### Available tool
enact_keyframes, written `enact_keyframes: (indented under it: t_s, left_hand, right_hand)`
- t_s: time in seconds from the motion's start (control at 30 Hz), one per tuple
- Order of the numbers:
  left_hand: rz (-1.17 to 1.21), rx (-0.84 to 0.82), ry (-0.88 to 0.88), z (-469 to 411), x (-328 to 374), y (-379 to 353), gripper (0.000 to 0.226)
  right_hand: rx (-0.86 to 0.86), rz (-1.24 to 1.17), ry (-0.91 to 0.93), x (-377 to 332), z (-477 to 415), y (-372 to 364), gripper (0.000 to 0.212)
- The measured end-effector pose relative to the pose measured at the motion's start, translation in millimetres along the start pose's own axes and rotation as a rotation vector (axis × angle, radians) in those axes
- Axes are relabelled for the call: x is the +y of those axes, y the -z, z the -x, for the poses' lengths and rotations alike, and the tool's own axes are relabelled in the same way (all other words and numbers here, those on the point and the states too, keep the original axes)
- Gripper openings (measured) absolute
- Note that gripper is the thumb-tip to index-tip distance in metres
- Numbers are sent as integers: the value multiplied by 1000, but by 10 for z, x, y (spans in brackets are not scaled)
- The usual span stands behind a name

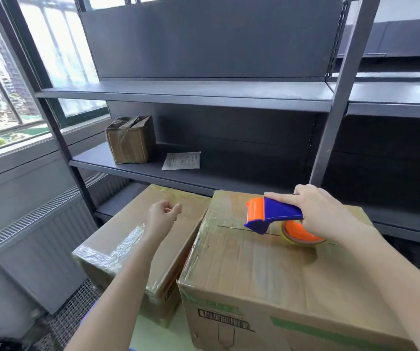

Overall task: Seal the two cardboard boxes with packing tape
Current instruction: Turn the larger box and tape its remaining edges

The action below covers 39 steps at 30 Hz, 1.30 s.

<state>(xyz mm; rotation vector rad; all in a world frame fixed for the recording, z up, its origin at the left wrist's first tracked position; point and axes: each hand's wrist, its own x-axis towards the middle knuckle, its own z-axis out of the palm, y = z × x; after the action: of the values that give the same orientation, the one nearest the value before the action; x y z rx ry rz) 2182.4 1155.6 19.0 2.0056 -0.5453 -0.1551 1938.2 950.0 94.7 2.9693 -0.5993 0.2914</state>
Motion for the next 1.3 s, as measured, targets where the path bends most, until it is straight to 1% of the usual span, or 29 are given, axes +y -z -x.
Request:
enact_keyframes:
  t_s: [0.13,0.33,0.43,0.5,0.57,0.63,0.7,0.73,0.77,0.8,0.83,0.93,0.97,1.0,1.03,1.1,1.17,1.2,1.23,1.27,1.3]
  left_hand:
    - [3,-21,18,4,-123,-96,27]
    - [-50,-63,14,191,-332,-282,30]
    - [-60,-150,8,304,-387,-455,24]
    - [-115,-204,-13,342,-385,-531,21]
    - [-200,-190,-12,321,-368,-542,23]
    - [-382,-201,-9,301,-357,-506,19]
    - [-549,-286,19,311,-398,-472,9]
    - [-560,-332,43,329,-428,-461,9]
    - [-530,-357,48,347,-456,-459,10]
    - [-486,-348,17,355,-457,-463,14]
    - [-424,-305,-27,360,-428,-462,18]
    - [-99,-137,-86,351,-184,-382,21]
    - [-32,-115,-96,359,-80,-340,24]
    - [-15,-125,-125,377,24,-301,27]
    - [-42,-166,-180,413,127,-273,29]
    - [-196,-340,-328,541,314,-297,35]
    - [-514,-486,-484,684,416,-428,53]
    - [-687,-501,-518,744,423,-503,65]
    - [-810,-483,-518,794,422,-559,75]
    - [-870,-457,-502,825,425,-594,79]
    - [-880,-439,-492,839,427,-610,81]
  right_hand:
    - [-5,20,-30,-7,2,-4,71]
    - [10,54,-15,10,-31,-29,72]
    - [1,54,-6,34,-54,-45,71]
    - [-10,42,-2,36,-72,-50,69]
    - [-21,31,5,24,-86,-62,68]
    - [-28,42,16,8,-90,-75,67]
    - [-43,52,25,2,-91,-73,68]
    - [-53,42,31,1,-90,-72,68]
    - [-62,22,34,3,-83,-70,69]
    - [-69,-1,34,7,-77,-63,71]
    - [-76,-19,35,9,-70,-55,72]
    - [-62,-3,54,-8,-53,-53,74]
    - [-54,14,54,-16,-47,-53,73]
    - [-46,29,52,-19,-40,-54,73]
    - [-39,41,47,-17,-34,-59,73]
    - [-25,53,32,-6,-22,-68,72]
    - [-11,51,22,-3,-24,-68,70]
    - [-4,57,24,-9,-28,-71,70]
    - [2,69,30,-21,-32,-75,69]
    - [8,82,34,-33,-36,-79,68]
    - [13,89,37,-42,-42,-83,68]
